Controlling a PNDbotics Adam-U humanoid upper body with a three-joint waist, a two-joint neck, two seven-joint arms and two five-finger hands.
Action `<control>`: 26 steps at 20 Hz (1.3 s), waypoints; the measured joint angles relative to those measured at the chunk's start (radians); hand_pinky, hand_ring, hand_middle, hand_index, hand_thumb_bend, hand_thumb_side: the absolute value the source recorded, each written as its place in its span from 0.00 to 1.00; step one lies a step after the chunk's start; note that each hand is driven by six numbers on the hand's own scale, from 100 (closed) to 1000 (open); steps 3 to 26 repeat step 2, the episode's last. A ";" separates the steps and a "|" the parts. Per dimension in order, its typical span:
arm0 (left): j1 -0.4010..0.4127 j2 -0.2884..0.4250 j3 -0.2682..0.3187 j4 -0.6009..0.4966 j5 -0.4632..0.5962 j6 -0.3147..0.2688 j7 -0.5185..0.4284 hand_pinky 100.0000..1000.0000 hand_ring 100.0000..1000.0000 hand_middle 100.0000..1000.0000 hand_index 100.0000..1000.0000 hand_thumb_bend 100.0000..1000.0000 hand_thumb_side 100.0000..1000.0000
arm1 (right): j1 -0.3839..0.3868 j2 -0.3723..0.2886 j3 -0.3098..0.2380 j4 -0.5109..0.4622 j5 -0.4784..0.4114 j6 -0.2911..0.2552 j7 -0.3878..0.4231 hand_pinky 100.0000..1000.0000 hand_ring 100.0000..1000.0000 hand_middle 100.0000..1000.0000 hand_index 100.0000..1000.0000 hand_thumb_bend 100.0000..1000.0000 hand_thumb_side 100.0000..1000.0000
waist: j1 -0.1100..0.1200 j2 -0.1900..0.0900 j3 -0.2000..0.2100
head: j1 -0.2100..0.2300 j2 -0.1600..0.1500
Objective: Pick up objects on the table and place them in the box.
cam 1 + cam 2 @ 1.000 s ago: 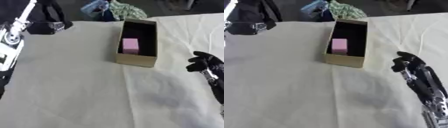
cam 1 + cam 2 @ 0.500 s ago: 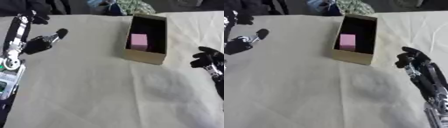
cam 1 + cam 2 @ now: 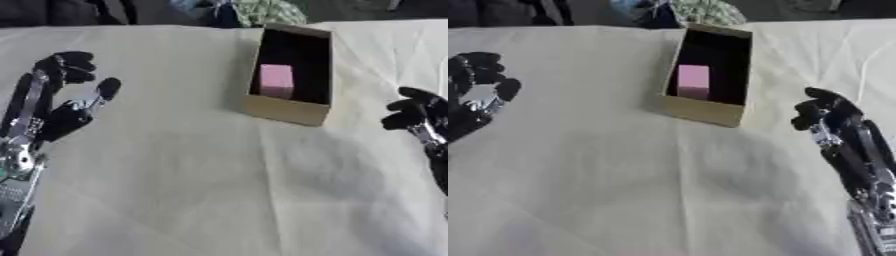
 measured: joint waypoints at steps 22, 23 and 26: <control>0.001 0.000 0.003 0.001 0.040 -0.001 -0.001 0.73 0.61 0.58 0.73 0.64 0.55 | 0.000 0.000 0.000 -0.001 0.000 0.000 0.000 0.59 0.56 0.58 0.81 0.38 0.63 | -0.003 0.000 0.001 | -0.003 -0.004; 0.001 0.000 0.003 0.001 0.040 -0.001 -0.001 0.73 0.61 0.58 0.73 0.64 0.55 | 0.000 0.000 0.000 -0.001 0.000 0.000 0.000 0.59 0.56 0.58 0.81 0.38 0.63 | -0.003 0.000 0.001 | -0.003 -0.004; 0.001 0.000 0.003 0.001 0.040 -0.001 -0.001 0.73 0.61 0.58 0.73 0.64 0.55 | 0.000 0.000 0.000 -0.001 0.000 0.000 0.000 0.59 0.56 0.58 0.81 0.38 0.63 | -0.003 0.000 0.001 | -0.003 -0.004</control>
